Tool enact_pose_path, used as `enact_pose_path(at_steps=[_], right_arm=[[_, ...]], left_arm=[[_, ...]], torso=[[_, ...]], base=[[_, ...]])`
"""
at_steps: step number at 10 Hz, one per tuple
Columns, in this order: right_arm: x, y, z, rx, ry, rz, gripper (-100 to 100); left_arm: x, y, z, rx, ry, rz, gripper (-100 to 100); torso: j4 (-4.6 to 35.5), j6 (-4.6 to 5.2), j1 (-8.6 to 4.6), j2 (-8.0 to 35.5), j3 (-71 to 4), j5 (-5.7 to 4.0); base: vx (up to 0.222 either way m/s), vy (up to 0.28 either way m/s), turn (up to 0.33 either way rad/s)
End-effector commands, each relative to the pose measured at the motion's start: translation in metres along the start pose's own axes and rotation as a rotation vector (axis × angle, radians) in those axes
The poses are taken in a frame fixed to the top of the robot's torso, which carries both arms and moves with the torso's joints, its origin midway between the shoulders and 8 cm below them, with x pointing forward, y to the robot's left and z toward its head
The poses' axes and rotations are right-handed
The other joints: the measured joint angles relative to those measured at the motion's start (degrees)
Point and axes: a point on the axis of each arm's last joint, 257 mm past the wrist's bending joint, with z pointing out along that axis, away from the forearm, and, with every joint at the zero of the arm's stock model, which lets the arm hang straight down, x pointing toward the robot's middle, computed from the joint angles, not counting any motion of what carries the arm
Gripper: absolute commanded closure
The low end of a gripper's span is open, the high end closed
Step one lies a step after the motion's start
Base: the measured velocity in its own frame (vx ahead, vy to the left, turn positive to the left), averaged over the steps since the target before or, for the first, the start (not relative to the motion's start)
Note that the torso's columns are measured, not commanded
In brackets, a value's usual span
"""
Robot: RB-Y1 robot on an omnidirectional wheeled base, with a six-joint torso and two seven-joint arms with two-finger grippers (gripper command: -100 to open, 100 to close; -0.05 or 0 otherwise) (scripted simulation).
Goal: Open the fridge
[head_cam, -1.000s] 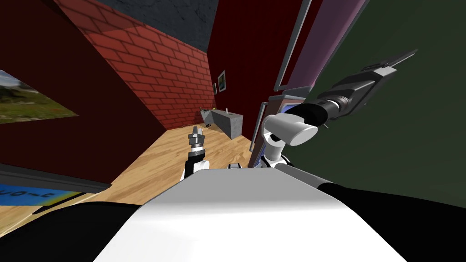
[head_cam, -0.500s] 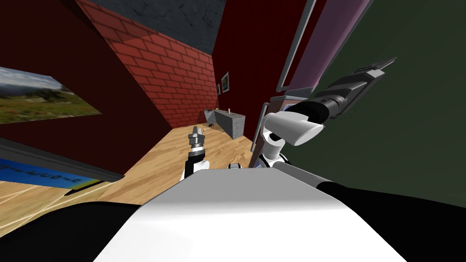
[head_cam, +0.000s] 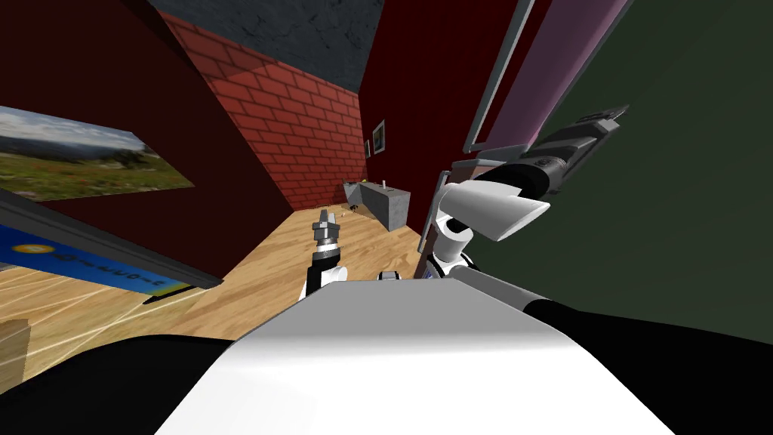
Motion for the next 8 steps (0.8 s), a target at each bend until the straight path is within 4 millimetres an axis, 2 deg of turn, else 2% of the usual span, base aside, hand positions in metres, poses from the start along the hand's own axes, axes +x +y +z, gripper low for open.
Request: enact_pose_path(at_steps=[1,4,6,8], right_arm=[[-0.026,0.009,-0.011,-0.072,-0.116,0.047,-100],[-0.035,0.015,-0.019,-0.121,-0.174,0.09,-100],[-0.039,0.019,-0.024,-0.152,-0.207,0.117,-100],[-0.042,0.009,-0.018,-0.117,-0.187,0.114,-100]], left_arm=[[0.0,0.0,0.0,0.0,0.0,0.0,0],[0.0,0.0,0.0,0.0,0.0,0.0,0],[0.0,0.0,0.0,0.0,0.0,0.0,0],[0.0,0.0,0.0,0.0,0.0,0.0,0]], torso=[[0.01,0.05,-0.08,0.03,0.03,-0.04],[0.31,0.49,-0.09,0.58,0.51,-0.06],[1.17,1.19,0.07,2.31,1.68,0.15],[1.62,1.54,-0.13,3.52,2.66,-0.03]], base=[[-0.035,-0.026,0.188],[-0.001,-0.009,0.103],[0.044,-0.012,0.072],[-0.006,0.018,0.084]])
